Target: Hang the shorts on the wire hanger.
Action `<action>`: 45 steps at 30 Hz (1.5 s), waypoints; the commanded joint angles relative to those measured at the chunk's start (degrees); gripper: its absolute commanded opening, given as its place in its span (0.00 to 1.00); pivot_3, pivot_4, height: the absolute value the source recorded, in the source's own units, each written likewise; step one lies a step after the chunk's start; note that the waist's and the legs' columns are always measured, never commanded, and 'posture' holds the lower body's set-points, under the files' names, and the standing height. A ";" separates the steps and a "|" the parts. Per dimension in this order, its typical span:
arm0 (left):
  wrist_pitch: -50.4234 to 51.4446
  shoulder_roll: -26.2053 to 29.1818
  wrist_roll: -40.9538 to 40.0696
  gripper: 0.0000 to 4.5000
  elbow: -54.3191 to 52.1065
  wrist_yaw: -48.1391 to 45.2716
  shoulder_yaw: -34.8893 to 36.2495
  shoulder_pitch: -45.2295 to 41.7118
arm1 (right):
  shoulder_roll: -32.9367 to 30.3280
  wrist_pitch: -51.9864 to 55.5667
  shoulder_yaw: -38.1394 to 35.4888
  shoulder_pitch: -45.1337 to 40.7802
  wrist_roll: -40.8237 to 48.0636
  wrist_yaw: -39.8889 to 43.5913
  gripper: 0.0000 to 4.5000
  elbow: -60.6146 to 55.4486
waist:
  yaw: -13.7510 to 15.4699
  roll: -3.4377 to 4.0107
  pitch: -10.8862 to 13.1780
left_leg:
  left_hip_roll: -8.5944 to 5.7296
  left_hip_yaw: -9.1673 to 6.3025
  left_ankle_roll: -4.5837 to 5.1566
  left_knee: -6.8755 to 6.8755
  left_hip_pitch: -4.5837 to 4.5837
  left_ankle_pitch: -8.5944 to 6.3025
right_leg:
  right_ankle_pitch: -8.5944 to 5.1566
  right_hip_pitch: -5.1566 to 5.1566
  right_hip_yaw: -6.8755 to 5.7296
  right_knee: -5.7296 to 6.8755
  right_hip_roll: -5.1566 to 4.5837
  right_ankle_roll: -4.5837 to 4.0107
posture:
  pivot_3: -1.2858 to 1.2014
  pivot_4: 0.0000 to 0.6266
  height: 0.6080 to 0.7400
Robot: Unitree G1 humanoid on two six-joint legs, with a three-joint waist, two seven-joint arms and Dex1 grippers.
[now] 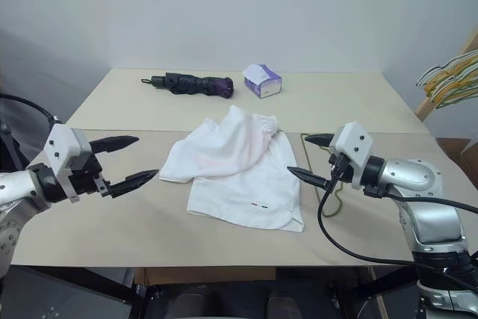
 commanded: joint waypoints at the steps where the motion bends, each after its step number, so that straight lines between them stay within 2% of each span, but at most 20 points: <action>1: -1.92 -0.32 -0.44 1.00 -1.62 -0.15 1.73 0.09 | -0.99 -0.81 -2.01 -0.02 0.31 -0.32 1.00 -2.26 | -0.01 0.00 0.00 | 0.00 0.00 0.00 0.00 0.00 0.00 | 0.00 0.00 0.00 0.00 0.00 0.00 | 0.55 0.03 1.00; 7: -1.94 -0.02 0.50 1.00 -1.20 0.40 -0.02 -0.95 | -1.21 -0.84 -2.42 0.38 0.23 -0.49 1.00 -2.50 | -0.06 0.00 0.00 | 0.01 0.02 0.00 -0.01 -0.01 0.00 | 0.00 -0.02 0.00 0.00 0.00 0.00 | 0.55 0.03 1.00; 11: -5.47 0.95 4.20 1.00 -0.89 -1.83 -3.10 -0.59 | -1.34 -0.31 -2.64 0.24 0.40 -0.85 1.00 -2.62 | -0.17 0.01 0.00 | 0.00 0.03 -0.01 -0.01 -0.02 0.00 | 0.00 -0.03 0.01 0.00 0.00 0.00 | 0.54 0.03 1.00; 15: -8.33 3.18 9.66 1.00 -0.66 -5.59 -11.55 -2.16 | -1.25 -0.54 -2.11 -0.08 -0.19 -1.23 1.00 -2.06 | -0.25 0.02 -0.01 | 0.00 0.06 -0.01 -0.01 -0.01 -0.01 | 0.00 -0.03 0.01 -0.01 -0.01 -0.01 | 0.54 0.00 1.00; 17: -8.54 2.27 13.91 1.00 -0.45 -4.45 -17.57 -4.52 | -1.13 -0.48 -1.44 -0.80 -0.56 -1.47 1.00 -1.97 | -0.18 0.02 0.00 | 0.00 0.07 -0.02 -0.02 -0.02 -0.01 | 0.00 -0.03 0.01 -0.01 -0.01 -0.02 | 0.54 0.01 1.00; 20: -3.94 0.76 15.57 1.00 -1.82 -3.61 -24.18 -7.10 | -1.43 0.81 -1.18 -1.25 -0.27 -1.68 1.00 -2.79 | -0.32 0.01 0.00 | -0.04 0.10 -0.02 -0.01 -0.05 -0.01 | 0.00 -0.03 0.01 -0.02 -0.01 0.00 | 0.54 0.01 1.00; 22: -4.21 0.14 17.44 1.00 -1.90 -4.12 -27.51 -7.97 | -1.66 1.19 -1.17 -1.22 -0.48 -1.82 1.00 -2.83 | -0.51 0.01 0.00 | -0.10 0.11 0.00 -0.02 -0.07 0.00 | 0.00 -0.06 0.02 -0.01 0.02 0.00 | 0.52 0.01 1.00; 25: -7.29 -0.87 24.69 1.00 0.92 -3.64 -34.48 -10.89 | -2.15 1.49 -0.89 -0.75 -0.74 -1.73 1.00 -3.11 | -0.69 0.02 -0.01 | -0.10 0.13 0.24 -0.02 -0.10 0.13 | 0.00 -0.11 0.05 0.00 0.06 -0.01 | 0.51 0.01 1.00; 28: -9.13 -3.09 28.22 1.00 4.38 -4.78 -39.12 -14.06 | -3.81 1.70 -0.67 0.28 0.35 1.03 1.00 -4.36 | -0.68 0.02 0.00 | -0.15 0.14 0.43 -0.02 -0.08 0.25 | 0.00 -0.09 0.06 0.00 0.03 0.00 | 0.51 0.01 1.00; 32: -13.00 -6.59 37.19 1.00 11.22 -3.36 -45.83 -18.83 | -9.01 2.45 -1.17 2.71 5.07 10.72 1.00 -6.63 | -0.67 0.02 -0.01 | -0.19 0.14 0.45 -0.01 -0.10 0.26 | -0.01 -0.08 0.06 -0.02 0.01 0.03 | 0.50 0.00 1.00; 36: -14.23 -10.28 42.71 1.00 17.30 -2.52 -49.35 -22.31 | -12.67 1.78 -1.05 4.66 7.45 17.18 1.00 -7.56 | -1.13 0.01 -0.01 | -0.18 0.14 0.45 0.00 -0.08 0.26 | -0.01 -0.04 0.06 -0.02 0.03 0.04 | 0.49 0.00 1.00; 41: -16.79 -13.60 47.57 1.00 23.98 -1.50 -51.45 -24.56 | -12.98 1.06 -0.94 4.79 7.48 18.46 1.00 -7.42 | -2.03 0.06 -0.06 | -0.19 0.13 0.45 0.02 0.04 0.26 | 0.00 0.07 0.07 -0.01 0.03 0.07 | 0.49 0.00 1.00; 45: -18.66 -15.39 49.32 0.79 27.54 -1.34 -51.57 -25.43 | -12.82 0.70 -1.05 4.52 7.01 18.16 1.00 -7.11 | -2.08 0.14 -0.13 | -0.21 0.13 0.45 0.02 0.14 0.26 | 0.00 0.15 0.07 0.00 0.02 0.08 | 0.49 0.00 1.00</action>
